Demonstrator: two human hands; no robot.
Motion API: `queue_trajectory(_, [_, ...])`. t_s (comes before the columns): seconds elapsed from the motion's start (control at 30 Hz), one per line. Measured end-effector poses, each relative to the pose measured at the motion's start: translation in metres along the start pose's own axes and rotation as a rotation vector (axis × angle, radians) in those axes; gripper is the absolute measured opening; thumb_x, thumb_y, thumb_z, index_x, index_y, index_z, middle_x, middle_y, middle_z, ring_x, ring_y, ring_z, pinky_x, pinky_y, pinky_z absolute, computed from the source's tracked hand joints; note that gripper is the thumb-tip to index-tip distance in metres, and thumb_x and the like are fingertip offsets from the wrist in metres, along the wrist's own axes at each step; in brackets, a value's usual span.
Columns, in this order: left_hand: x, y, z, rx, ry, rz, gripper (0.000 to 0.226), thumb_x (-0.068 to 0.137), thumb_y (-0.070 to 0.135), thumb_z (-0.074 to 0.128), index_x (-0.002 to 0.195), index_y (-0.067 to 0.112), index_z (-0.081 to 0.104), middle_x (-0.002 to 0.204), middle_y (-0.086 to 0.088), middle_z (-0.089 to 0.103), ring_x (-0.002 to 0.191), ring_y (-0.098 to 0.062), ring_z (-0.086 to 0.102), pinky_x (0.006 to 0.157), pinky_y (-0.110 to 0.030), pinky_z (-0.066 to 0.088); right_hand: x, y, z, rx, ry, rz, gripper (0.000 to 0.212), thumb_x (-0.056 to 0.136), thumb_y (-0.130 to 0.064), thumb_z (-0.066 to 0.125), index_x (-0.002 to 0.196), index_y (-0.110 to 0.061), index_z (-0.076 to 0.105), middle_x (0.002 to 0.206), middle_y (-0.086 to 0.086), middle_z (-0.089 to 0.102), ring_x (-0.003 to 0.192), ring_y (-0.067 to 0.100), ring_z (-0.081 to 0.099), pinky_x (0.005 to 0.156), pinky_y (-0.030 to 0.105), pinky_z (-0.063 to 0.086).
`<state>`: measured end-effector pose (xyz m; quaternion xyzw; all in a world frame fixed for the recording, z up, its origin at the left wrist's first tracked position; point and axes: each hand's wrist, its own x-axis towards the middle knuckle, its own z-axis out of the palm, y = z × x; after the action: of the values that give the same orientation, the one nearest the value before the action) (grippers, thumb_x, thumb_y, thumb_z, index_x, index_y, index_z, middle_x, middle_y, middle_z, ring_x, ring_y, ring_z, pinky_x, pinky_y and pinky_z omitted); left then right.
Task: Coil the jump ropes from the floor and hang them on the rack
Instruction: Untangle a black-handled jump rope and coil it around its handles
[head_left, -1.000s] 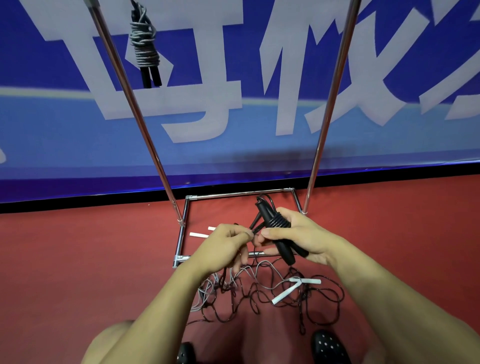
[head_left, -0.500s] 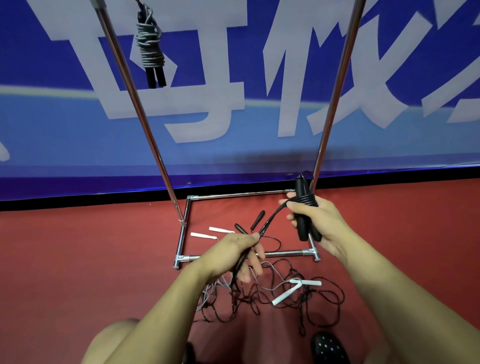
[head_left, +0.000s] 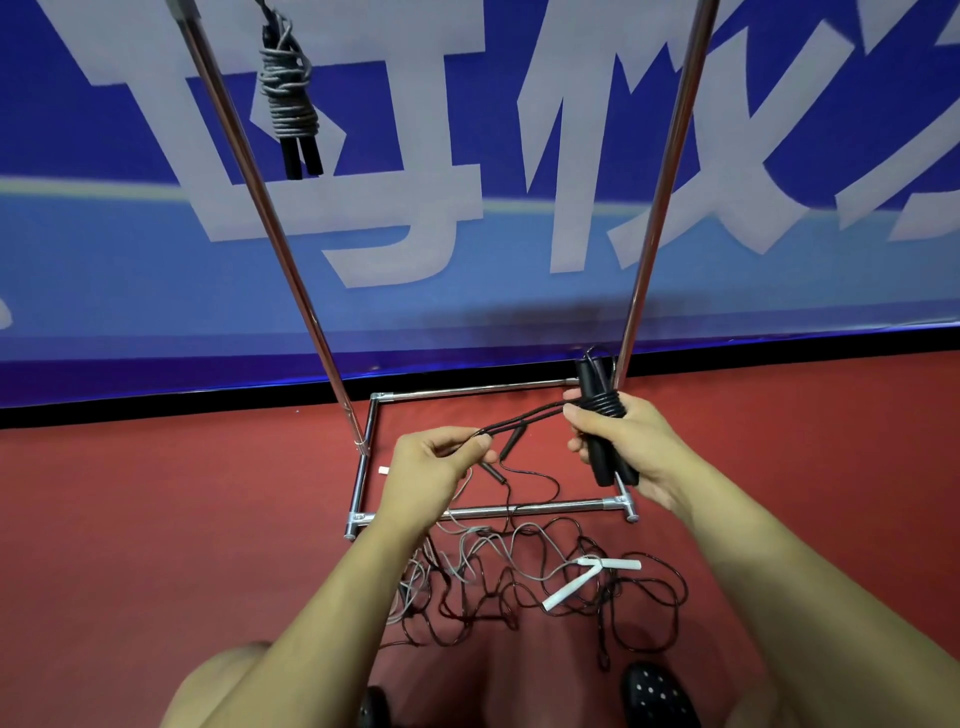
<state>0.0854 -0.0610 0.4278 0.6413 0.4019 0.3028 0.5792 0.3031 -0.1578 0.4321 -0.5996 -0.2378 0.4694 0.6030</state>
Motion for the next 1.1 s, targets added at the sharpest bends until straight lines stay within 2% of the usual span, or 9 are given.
queue_trajectory(0.07, [-0.001, 0.002, 0.0, 0.058, 0.049, 0.041, 0.014, 0.094, 0.019, 0.072, 0.084, 0.01, 0.078, 0.076, -0.002, 0.076, 0.071, -0.006, 0.063, 0.069, -0.01, 0.047, 0.001, 0.0, 0.003, 0.005, -0.01, 0.027, 0.037, 0.091, -0.024, 0.076, 0.119, -0.002, 0.067, 0.079, 0.006, 0.065, 0.067, 0.018, 0.061, 0.065, 0.031, 0.05])
queue_trajectory(0.17, [-0.001, 0.004, -0.001, 0.102, 0.091, 0.063, 0.024, 0.093, 0.03, 0.073, 0.079, 0.011, 0.076, 0.083, -0.014, 0.072, 0.074, -0.015, 0.063, 0.075, -0.022, 0.05, 0.002, -0.001, 0.004, 0.092, -0.063, 0.13, 0.04, 0.095, -0.044, 0.066, 0.108, -0.006, 0.065, 0.084, 0.012, 0.065, 0.067, 0.021, 0.06, 0.065, 0.033, 0.048])
queue_trajectory(0.23, [0.0, 0.004, -0.001, 0.11, 0.117, 0.061, 0.028, 0.092, 0.033, 0.075, 0.077, 0.01, 0.076, 0.087, -0.018, 0.071, 0.079, -0.023, 0.065, 0.079, -0.032, 0.053, 0.001, -0.004, 0.003, 0.191, -0.117, 0.172, 0.04, 0.101, -0.041, 0.052, 0.107, -0.003, 0.062, 0.085, 0.015, 0.065, 0.069, 0.024, 0.059, 0.068, 0.035, 0.047])
queue_trajectory(0.33, [0.002, 0.005, -0.001, 0.119, 0.148, 0.076, 0.029, 0.092, 0.031, 0.075, 0.075, 0.007, 0.074, 0.081, -0.021, 0.067, 0.071, -0.014, 0.056, 0.071, -0.03, 0.047, -0.001, -0.006, 0.005, 0.22, -0.149, 0.202, 0.039, 0.105, -0.033, 0.044, 0.106, 0.002, 0.063, 0.086, 0.014, 0.067, 0.074, 0.024, 0.061, 0.075, 0.035, 0.049])
queue_trajectory(0.47, [0.001, 0.006, -0.002, 0.116, 0.183, 0.106, 0.031, 0.092, 0.031, 0.075, 0.074, 0.006, 0.071, 0.066, -0.009, 0.055, 0.064, -0.011, 0.048, 0.067, -0.03, 0.043, 0.0, -0.003, 0.007, 0.161, -0.187, 0.17, 0.032, 0.095, -0.029, 0.061, 0.106, 0.0, 0.065, 0.093, 0.014, 0.068, 0.082, 0.024, 0.066, 0.092, 0.044, 0.057])
queue_trajectory(0.53, [0.0, 0.007, -0.002, 0.113, 0.181, 0.117, 0.031, 0.092, 0.032, 0.075, 0.074, 0.007, 0.071, 0.066, -0.007, 0.055, 0.064, -0.01, 0.048, 0.066, -0.028, 0.043, 0.001, -0.001, 0.007, 0.119, -0.207, 0.147, 0.032, 0.09, -0.026, 0.066, 0.106, 0.001, 0.065, 0.094, 0.015, 0.068, 0.085, 0.024, 0.067, 0.095, 0.047, 0.057])
queue_trajectory(0.73, [-0.004, 0.009, 0.001, 0.144, 0.124, 0.149, 0.031, 0.093, 0.028, 0.074, 0.072, 0.006, 0.069, 0.061, 0.004, 0.055, 0.058, -0.006, 0.047, 0.059, -0.015, 0.041, 0.002, 0.003, 0.007, -0.066, -0.176, 0.124, 0.018, 0.096, -0.021, 0.068, 0.103, -0.005, 0.069, 0.093, 0.009, 0.072, 0.091, 0.023, 0.074, 0.097, 0.045, 0.057])
queue_trajectory(0.9, [-0.004, 0.009, 0.004, 0.144, 0.096, 0.153, 0.029, 0.092, 0.029, 0.075, 0.072, 0.009, 0.07, 0.061, 0.008, 0.054, 0.059, -0.007, 0.046, 0.061, -0.018, 0.041, 0.001, 0.007, 0.011, -0.242, -0.106, 0.137, 0.035, 0.088, -0.031, 0.08, 0.116, -0.012, 0.068, 0.092, 0.002, 0.078, 0.092, 0.018, 0.074, 0.1, 0.054, 0.055])
queue_trajectory(1.1, [-0.007, 0.01, 0.007, 0.139, 0.048, 0.159, 0.029, 0.093, 0.03, 0.074, 0.069, 0.014, 0.069, 0.057, 0.012, 0.05, 0.058, -0.008, 0.044, 0.061, -0.023, 0.039, -0.005, 0.007, 0.019, -0.357, -0.061, 0.123, 0.057, 0.08, -0.032, 0.087, 0.125, -0.014, 0.057, 0.106, 0.005, 0.075, 0.095, 0.018, 0.074, 0.093, 0.046, 0.058])
